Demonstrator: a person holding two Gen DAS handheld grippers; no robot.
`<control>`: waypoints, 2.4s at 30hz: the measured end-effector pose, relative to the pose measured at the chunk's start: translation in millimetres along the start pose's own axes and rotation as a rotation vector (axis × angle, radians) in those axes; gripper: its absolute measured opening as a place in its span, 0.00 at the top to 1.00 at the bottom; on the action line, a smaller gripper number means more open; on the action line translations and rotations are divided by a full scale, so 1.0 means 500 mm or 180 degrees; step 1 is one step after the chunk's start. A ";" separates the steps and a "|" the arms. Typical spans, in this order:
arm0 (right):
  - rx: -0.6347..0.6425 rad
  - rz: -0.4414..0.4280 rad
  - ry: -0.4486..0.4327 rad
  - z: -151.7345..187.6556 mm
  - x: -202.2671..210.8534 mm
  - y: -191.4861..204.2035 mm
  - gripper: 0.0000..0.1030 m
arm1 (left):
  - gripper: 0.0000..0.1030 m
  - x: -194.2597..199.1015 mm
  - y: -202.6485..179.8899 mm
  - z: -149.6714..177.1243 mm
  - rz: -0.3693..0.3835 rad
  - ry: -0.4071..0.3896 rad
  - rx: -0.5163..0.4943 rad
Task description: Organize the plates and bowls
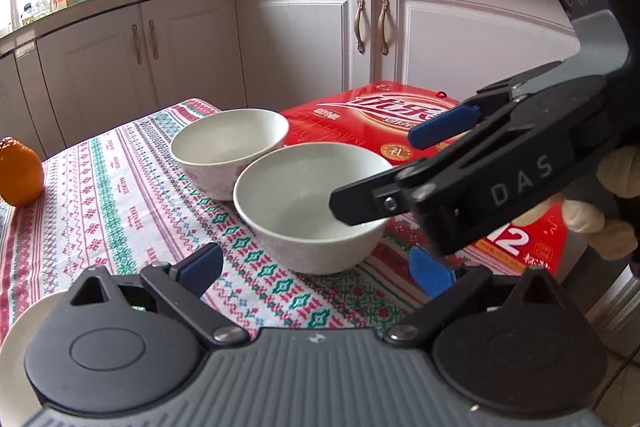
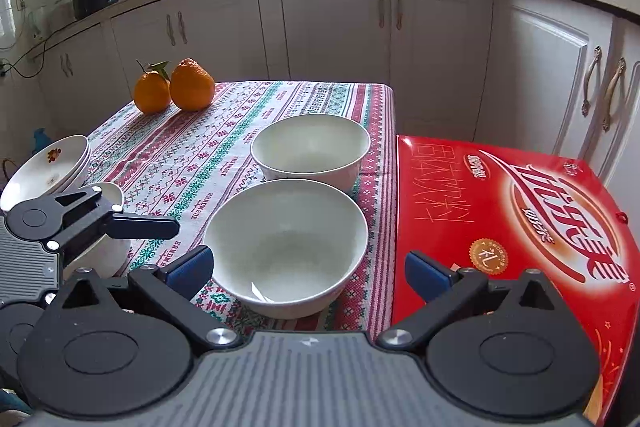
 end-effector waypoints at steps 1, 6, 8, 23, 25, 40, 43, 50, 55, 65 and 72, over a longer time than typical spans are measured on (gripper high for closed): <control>0.0008 -0.0036 0.0002 -0.003 -0.005 -0.004 0.00 | 0.04 -0.005 0.001 -0.002 -0.0008 -0.0006 0.0012; 0.0020 -0.0133 0.0045 -0.013 -0.033 -0.014 0.03 | 0.06 -0.026 0.003 -0.004 0.0002 0.0031 0.0064; 0.0010 -0.0187 0.0065 -0.017 -0.046 -0.021 0.05 | 0.06 -0.031 0.003 -0.004 0.0002 0.0026 0.0076; -0.0134 -0.0456 0.0231 -0.033 -0.095 -0.050 0.22 | 0.14 -0.046 0.006 -0.012 0.0041 -0.0003 0.0147; -0.0190 -0.0498 0.0258 -0.031 -0.098 -0.055 0.23 | 0.14 -0.046 0.008 -0.014 0.0052 0.0003 0.0156; -0.0228 -0.0543 0.0268 -0.032 -0.093 -0.051 0.24 | 0.16 -0.045 0.007 -0.017 0.0077 0.0022 0.0134; -0.0217 -0.0527 0.0264 -0.033 -0.085 -0.046 0.24 | 0.16 -0.038 0.007 -0.019 0.0094 0.0023 0.0120; -0.0219 -0.0539 0.0240 -0.038 -0.052 -0.025 0.24 | 0.16 0.001 0.008 -0.024 0.0139 0.0041 0.0048; -0.0162 -0.0571 0.0199 -0.048 -0.024 0.004 0.24 | 0.16 0.042 0.011 -0.026 0.0130 0.0024 0.0015; 0.0001 -0.0685 0.0106 -0.070 0.013 0.080 0.24 | 0.15 0.124 0.035 -0.020 0.0024 -0.0041 0.0066; 0.0141 -0.0789 0.0056 -0.088 0.020 0.138 0.24 | 0.15 0.172 0.062 -0.012 -0.0095 -0.0081 0.0150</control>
Point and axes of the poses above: each gripper's, at about its wrist camera, not at the fingertips, and x roughly against the way its jaws point, y to its left, z to its underside, the point moved 1 cm from there along -x, roughly the way its jaws point, and after that the axes turned 7 degrees about x, right-handed, at the moved point
